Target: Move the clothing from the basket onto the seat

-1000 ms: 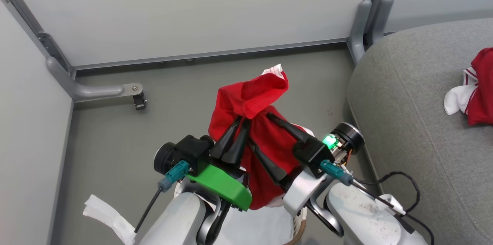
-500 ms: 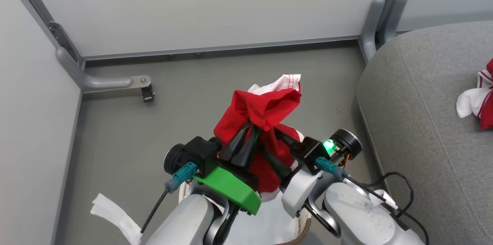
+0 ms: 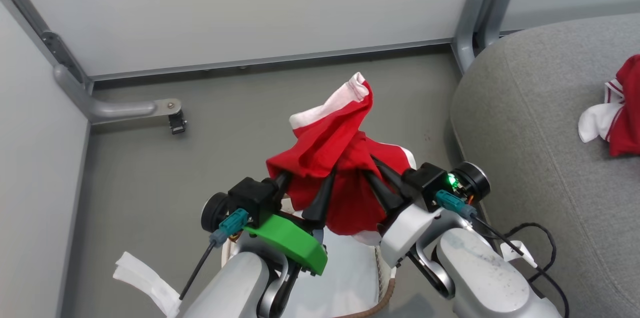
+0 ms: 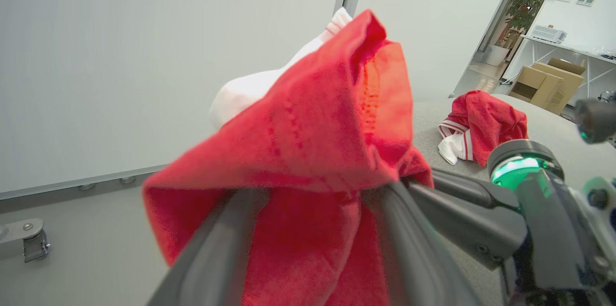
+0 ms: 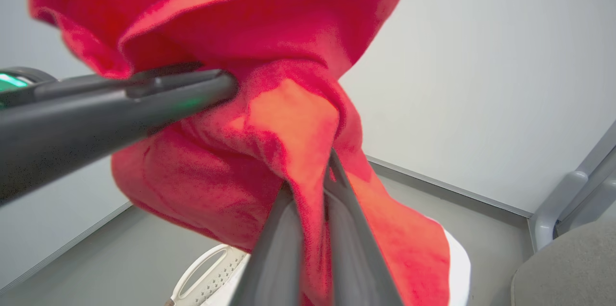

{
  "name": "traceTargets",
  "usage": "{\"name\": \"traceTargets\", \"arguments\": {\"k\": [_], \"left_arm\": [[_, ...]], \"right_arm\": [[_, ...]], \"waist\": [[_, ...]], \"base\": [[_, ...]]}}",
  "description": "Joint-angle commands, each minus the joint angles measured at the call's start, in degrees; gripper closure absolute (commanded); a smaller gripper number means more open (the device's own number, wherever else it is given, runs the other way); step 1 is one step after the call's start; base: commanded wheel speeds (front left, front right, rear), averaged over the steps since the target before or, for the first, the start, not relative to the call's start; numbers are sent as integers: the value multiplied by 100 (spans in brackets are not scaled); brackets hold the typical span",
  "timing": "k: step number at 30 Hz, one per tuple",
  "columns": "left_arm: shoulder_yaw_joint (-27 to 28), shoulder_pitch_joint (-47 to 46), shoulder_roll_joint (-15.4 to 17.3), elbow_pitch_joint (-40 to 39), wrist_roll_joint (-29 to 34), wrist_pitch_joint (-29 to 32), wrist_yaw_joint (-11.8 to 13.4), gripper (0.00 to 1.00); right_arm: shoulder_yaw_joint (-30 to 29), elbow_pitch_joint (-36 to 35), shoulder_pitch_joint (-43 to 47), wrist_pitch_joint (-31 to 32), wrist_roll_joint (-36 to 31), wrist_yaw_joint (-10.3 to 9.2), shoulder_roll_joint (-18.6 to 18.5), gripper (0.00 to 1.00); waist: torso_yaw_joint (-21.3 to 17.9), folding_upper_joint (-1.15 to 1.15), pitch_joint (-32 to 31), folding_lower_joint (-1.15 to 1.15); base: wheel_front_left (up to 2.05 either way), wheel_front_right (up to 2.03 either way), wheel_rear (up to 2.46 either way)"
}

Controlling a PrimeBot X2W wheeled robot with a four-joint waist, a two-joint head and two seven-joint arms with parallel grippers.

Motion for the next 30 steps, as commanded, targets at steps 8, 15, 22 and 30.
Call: {"name": "traceTargets", "arguments": {"k": [8, 15, 22, 30], "left_arm": [[282, 48, 19, 241, 304, 4, -25, 0], [491, 88, 21, 291, 546, 4, -124, 0], [588, 77, 21, 305, 718, 4, -199, 0], [553, -32, 24, 429, 863, 4, -271, 0]], "right_arm": [[-742, -401, 354, -11, -9, -6, -25, 100], [-1220, -643, 604, -12, -160, -6, -22, 100], [-1504, -847, 758, -12, -69, -6, -20, 100], [-1785, -978, 728, -12, 11, -7, -23, 100]], "waist": [[-852, 0, 226, 0], [-1619, 0, 399, 0], [-2346, 0, 543, 0], [-2941, 0, 729, 0]], "base": [[0, 0, 0], [0, 0, 0], [0, 0, 0], [0, 0, 0]]}}
